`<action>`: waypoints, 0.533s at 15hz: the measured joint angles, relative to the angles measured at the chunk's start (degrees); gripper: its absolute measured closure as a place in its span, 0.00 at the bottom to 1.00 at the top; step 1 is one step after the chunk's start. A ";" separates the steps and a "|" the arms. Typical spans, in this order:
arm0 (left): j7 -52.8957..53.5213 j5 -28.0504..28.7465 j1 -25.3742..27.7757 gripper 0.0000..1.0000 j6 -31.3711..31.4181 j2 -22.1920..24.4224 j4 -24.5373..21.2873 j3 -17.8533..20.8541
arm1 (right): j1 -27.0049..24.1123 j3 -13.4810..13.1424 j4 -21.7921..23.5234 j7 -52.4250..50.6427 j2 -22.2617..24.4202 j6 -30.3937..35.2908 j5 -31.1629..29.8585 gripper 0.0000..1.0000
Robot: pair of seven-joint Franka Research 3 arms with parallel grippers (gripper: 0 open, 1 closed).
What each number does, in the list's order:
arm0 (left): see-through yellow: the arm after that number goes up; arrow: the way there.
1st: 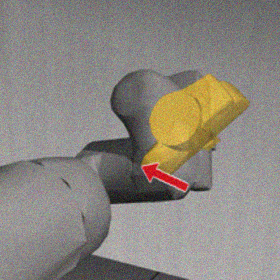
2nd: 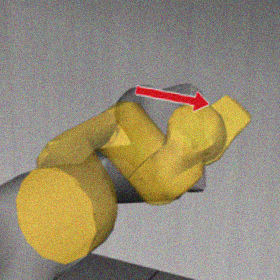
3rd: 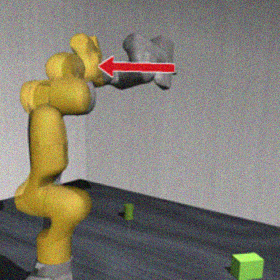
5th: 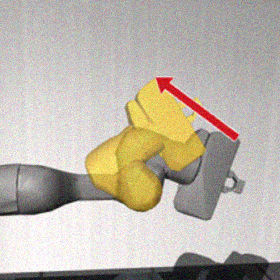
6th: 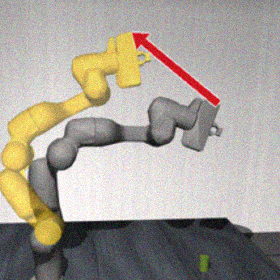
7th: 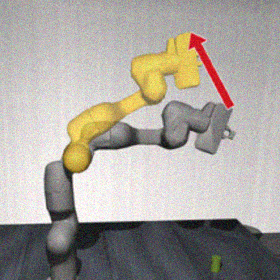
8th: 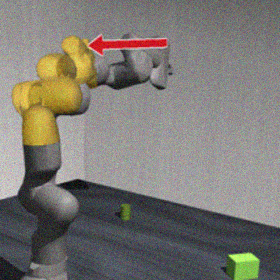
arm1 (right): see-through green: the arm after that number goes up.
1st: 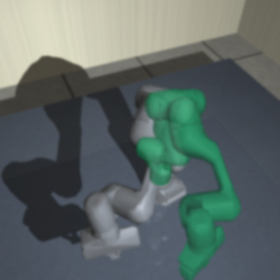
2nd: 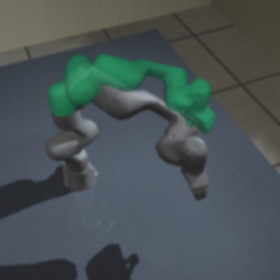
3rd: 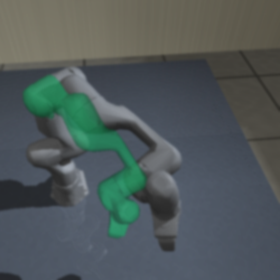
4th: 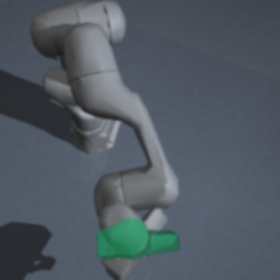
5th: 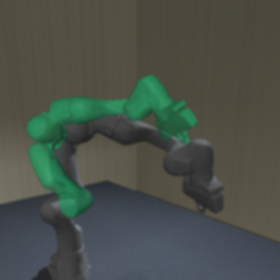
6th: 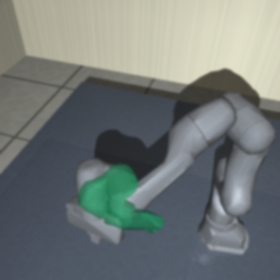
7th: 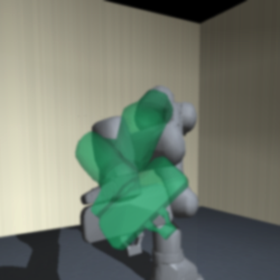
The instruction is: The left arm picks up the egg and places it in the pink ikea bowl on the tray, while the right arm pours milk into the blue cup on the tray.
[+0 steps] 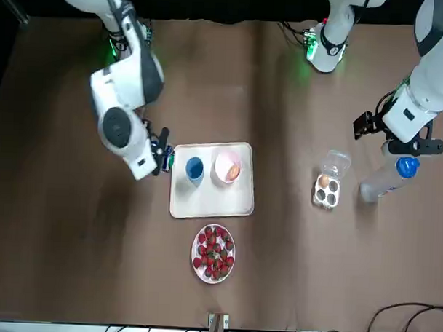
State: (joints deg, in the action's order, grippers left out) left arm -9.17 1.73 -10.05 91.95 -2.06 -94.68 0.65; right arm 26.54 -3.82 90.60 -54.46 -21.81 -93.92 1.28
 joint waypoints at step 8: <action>0.02 1.80 -1.22 0.00 1.34 -2.65 1.30 -0.39 | -18.38 -0.42 -0.36 -28.81 0.03 1.67 12.77 0.45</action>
State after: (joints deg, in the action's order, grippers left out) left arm -9.15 3.53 -11.27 93.28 -4.71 -93.38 0.26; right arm 8.17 -4.24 90.25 -83.27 -21.78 -92.25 14.06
